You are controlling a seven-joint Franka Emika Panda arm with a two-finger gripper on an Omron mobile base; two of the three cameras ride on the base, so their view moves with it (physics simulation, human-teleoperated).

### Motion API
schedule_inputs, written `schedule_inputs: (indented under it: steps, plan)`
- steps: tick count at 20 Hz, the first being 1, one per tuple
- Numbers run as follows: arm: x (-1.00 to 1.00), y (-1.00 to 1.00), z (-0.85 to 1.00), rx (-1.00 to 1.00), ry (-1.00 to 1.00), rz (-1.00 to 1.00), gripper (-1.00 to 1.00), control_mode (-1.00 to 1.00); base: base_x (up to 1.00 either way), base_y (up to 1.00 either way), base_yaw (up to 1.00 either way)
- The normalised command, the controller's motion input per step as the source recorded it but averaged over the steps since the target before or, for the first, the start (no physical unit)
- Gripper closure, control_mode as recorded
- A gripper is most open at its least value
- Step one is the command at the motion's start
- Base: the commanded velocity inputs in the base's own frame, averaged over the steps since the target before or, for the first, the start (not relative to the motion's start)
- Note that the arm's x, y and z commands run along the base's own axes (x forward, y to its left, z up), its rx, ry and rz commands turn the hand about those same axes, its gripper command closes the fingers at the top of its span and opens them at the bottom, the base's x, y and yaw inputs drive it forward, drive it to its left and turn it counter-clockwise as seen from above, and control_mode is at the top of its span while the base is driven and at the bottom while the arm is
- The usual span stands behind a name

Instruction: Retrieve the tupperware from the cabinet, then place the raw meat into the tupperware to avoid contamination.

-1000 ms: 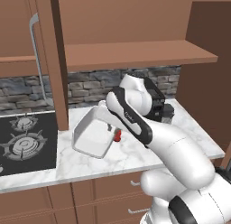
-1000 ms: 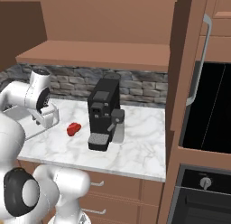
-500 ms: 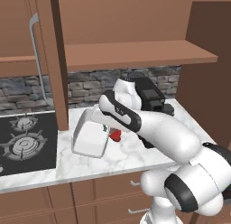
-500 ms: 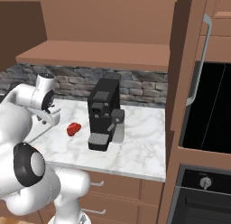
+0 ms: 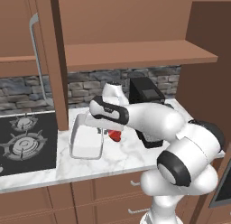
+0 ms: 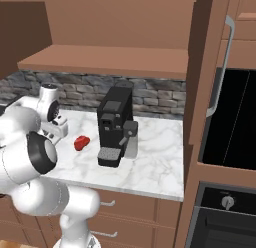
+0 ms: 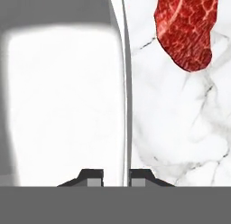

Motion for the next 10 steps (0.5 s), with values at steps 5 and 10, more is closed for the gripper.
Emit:
schedule_inputs:
  steps: [5,10]
  plan:
    - [0.26,0.11,-0.17,-0.07,0.07,0.08,1.0,-1.0,0.0,0.0,0.0]
    - [0.23,0.05,-0.29,-0.03,0.12,0.04,1.0,-1.0,0.0,0.0,0.0]
